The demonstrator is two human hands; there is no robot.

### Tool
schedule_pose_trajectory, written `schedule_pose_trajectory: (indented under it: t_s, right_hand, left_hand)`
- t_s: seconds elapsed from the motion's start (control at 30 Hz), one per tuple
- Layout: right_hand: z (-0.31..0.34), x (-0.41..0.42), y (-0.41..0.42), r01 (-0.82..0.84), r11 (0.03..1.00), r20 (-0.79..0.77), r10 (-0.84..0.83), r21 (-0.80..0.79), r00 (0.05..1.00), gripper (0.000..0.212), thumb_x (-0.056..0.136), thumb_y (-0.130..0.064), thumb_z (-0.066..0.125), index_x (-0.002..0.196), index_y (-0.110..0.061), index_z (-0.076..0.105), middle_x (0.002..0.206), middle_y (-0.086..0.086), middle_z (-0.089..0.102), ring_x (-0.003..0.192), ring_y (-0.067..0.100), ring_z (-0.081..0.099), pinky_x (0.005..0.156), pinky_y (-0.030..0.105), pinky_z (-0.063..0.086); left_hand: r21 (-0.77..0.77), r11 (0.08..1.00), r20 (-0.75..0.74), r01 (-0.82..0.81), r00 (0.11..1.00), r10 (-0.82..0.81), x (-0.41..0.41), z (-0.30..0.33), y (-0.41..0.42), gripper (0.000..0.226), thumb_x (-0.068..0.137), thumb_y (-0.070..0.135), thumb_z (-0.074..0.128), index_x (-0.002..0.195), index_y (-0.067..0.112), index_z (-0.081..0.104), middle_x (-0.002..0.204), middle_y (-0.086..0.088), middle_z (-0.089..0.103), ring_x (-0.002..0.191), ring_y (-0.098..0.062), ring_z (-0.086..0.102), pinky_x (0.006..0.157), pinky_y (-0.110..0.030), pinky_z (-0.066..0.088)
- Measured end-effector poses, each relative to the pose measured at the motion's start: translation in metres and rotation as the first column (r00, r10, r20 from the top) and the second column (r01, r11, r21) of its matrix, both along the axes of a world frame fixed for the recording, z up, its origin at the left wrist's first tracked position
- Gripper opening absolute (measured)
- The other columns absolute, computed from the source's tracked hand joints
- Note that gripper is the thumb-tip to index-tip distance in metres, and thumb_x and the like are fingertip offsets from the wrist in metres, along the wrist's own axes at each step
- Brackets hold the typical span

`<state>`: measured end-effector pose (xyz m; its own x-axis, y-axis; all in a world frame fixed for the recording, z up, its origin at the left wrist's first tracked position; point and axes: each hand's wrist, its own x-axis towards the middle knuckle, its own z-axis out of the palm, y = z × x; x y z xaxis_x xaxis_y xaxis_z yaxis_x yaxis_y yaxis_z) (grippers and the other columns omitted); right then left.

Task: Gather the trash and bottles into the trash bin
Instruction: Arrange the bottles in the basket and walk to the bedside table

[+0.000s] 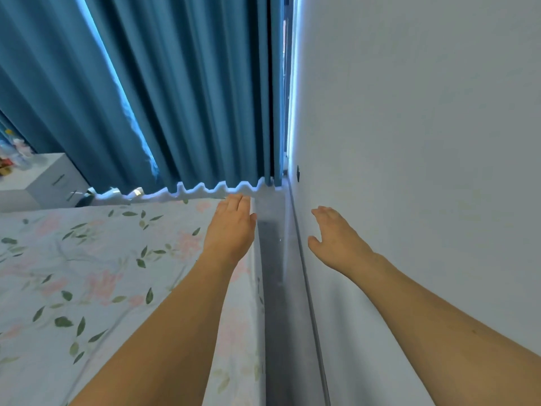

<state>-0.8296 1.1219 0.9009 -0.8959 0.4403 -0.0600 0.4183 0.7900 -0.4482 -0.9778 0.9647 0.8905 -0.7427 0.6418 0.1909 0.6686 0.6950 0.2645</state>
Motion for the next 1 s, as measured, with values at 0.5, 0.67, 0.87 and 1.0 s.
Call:
schedule_pose_trajectory:
  t_s: [0.5, 0.67, 0.87, 1.0]
  right_hand:
    - [0.007, -0.242, 0.178, 0.025, 0.997, -0.012, -0.026, -0.069, 1.000, 0.060, 0.095, -0.020, 0.047, 0.149, -0.011, 0.023, 0.155, 0.005, 0.025, 0.143, 0.020, 0.022, 0.114, 0.026, 0.018]
    - [0.005, -0.322, 0.232, 0.036, 0.995, 0.002, -0.036, -0.090, 0.999, 0.053, 0.094, -0.019, 0.047, 0.143, -0.007, 0.033, 0.150, 0.008, 0.032, 0.139, 0.023, 0.028, 0.111, 0.027, 0.024]
    - [0.017, -0.400, 0.272, 0.015, 0.996, -0.037, -0.018, -0.088, 0.999, 0.051, 0.095, -0.019, 0.047, 0.144, -0.011, 0.033, 0.152, 0.002, 0.030, 0.141, 0.018, 0.026, 0.110, 0.024, 0.024]
    - [0.021, -0.445, 0.300, 0.018, 0.998, -0.053, -0.022, -0.068, 0.998, 0.044, 0.096, -0.018, 0.047, 0.138, -0.007, 0.040, 0.145, 0.005, 0.039, 0.134, 0.019, 0.035, 0.104, 0.023, 0.029]
  left_hand:
    - [-0.018, 1.000, -0.021, 0.023, 1.000, -0.023, -0.233, 0.024, 0.185, 0.039, 0.103, 0.021, 0.036, 0.138, 0.003, 0.042, 0.146, -0.009, 0.040, 0.134, -0.025, 0.033, 0.111, -0.033, 0.023]
    - [-0.021, 1.000, -0.029, 0.023, 0.999, -0.024, -0.308, 0.032, 0.247, 0.044, 0.104, 0.025, 0.037, 0.144, 0.007, 0.036, 0.153, -0.005, 0.032, 0.140, -0.023, 0.027, 0.114, -0.032, 0.021]
    - [-0.015, 1.000, -0.009, -0.021, 1.000, 0.021, -0.395, 0.035, 0.280, 0.045, 0.103, 0.028, 0.038, 0.144, 0.009, 0.037, 0.153, -0.004, 0.032, 0.140, -0.024, 0.027, 0.112, -0.034, 0.027]
    - [-0.023, 0.999, -0.026, -0.024, 0.999, 0.024, -0.443, 0.036, 0.299, 0.046, 0.103, 0.027, 0.037, 0.144, 0.006, 0.037, 0.154, -0.007, 0.032, 0.140, -0.024, 0.027, 0.114, -0.034, 0.024]
